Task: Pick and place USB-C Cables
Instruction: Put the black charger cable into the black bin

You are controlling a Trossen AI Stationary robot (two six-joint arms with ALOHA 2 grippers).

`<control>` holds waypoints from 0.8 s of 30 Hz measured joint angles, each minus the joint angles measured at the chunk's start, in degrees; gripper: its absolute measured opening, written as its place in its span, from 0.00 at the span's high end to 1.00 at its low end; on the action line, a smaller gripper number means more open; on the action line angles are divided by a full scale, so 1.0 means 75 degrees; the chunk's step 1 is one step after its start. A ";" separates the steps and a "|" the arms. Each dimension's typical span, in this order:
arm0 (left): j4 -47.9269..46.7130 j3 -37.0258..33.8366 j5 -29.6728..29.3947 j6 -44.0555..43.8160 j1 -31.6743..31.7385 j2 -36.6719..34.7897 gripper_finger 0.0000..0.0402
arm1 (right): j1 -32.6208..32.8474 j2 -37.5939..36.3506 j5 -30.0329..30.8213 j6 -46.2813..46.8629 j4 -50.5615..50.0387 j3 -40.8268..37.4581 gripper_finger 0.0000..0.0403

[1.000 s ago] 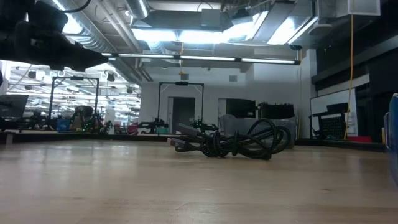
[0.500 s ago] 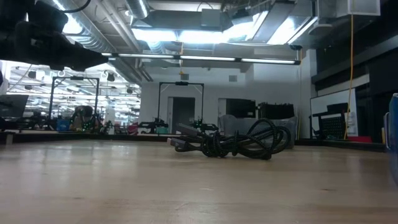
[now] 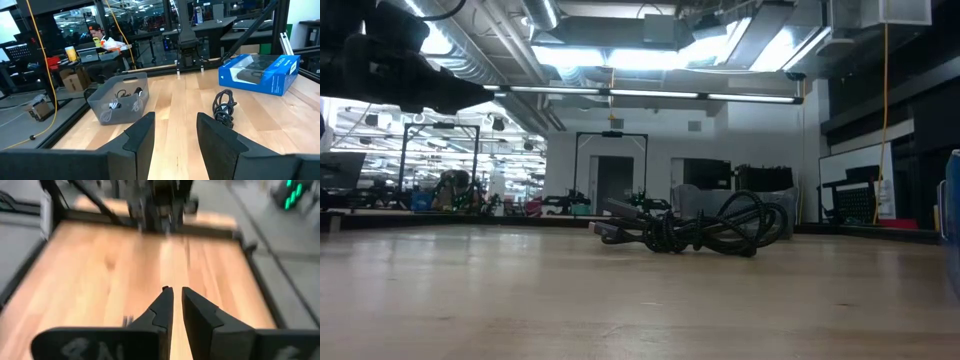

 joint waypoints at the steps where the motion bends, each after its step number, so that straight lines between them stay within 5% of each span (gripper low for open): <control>1: 0.0000 0.0000 0.0000 -0.0003 0.0000 0.0000 0.66 | -0.0058 0.0171 -0.0006 0.0073 -0.0143 0.0041 0.89; 9: 0.0000 0.0000 0.0000 0.0000 0.0000 0.0000 0.66 | -0.0396 0.1355 -0.0658 0.0577 -0.0343 0.0062 0.89; 24: 0.0000 0.0000 0.0000 0.0000 0.0000 0.0000 0.66 | -0.0393 0.3477 -0.0691 0.1248 -0.0373 0.0062 0.89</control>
